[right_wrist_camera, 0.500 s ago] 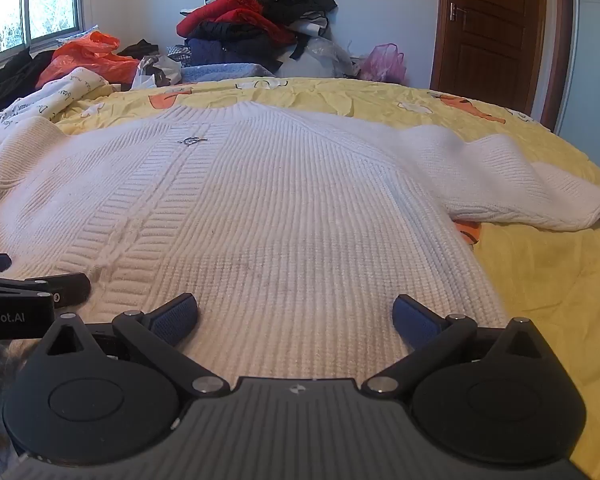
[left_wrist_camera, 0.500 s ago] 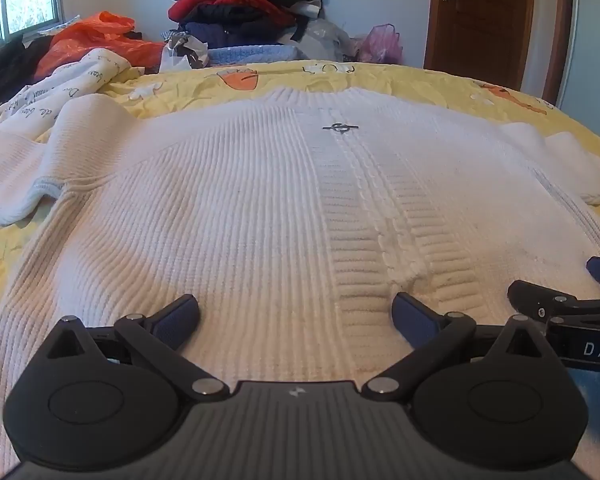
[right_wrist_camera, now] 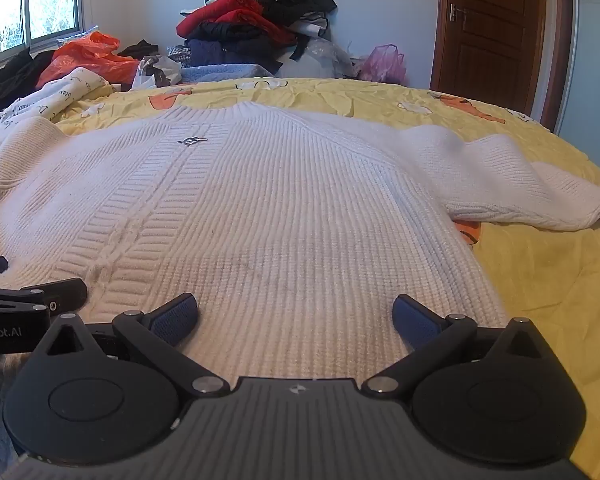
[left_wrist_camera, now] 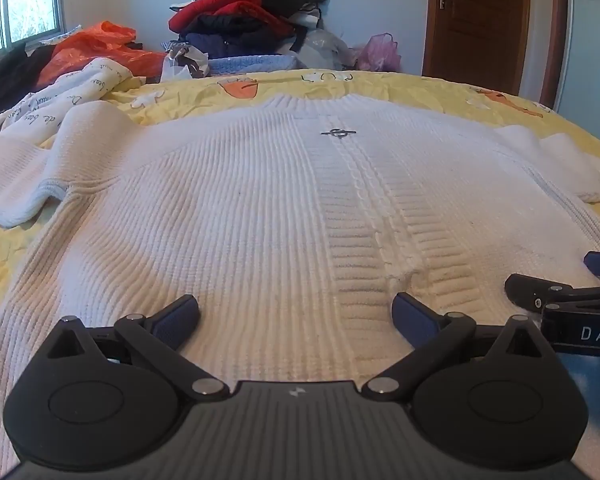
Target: Fold small clothes
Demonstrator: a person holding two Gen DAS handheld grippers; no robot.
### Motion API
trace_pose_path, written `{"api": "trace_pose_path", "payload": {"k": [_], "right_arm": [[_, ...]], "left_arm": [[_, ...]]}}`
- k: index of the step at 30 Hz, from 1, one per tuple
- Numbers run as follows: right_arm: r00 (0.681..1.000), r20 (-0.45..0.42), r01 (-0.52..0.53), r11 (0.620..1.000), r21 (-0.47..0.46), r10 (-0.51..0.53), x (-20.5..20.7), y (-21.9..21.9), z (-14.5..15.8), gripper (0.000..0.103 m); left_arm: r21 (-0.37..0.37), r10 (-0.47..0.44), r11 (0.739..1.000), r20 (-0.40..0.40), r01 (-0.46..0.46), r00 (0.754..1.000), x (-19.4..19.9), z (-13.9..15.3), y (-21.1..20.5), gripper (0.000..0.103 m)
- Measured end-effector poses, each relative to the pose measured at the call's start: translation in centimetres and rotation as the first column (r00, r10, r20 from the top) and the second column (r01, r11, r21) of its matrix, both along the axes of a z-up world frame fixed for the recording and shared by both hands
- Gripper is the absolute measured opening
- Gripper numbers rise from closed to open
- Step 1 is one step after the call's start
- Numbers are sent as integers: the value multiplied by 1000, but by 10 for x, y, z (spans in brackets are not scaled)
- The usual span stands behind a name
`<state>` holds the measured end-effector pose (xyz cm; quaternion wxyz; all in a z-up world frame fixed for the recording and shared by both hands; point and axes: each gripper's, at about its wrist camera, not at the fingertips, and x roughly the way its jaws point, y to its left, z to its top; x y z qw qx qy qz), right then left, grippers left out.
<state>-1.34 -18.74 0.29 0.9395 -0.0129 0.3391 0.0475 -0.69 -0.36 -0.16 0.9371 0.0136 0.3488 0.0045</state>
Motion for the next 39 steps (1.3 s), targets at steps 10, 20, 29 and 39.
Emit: {"api": "trace_pose_path", "payload": {"k": [10,20,29,39], "right_arm": [[1000,1,0,1000,-1,0,0,0,0,103],[1000,2,0,1000,-2,0,0,0,-1,103],[1000,2,0,1000,-2,0,0,0,-1,103],[1000,3,0,1000,-2,0,0,-1,-1,103]], "left_arm": [[-1,0,1000,2,0,1000,0,1,1,103],[-2,-1,1000,2,1,1000,-1,0,2,103],[-2,-1,1000,3,1,1000,-1,0,2,103],[-2,-1,1000,3,1,1000,-1,0,2,103]]}}
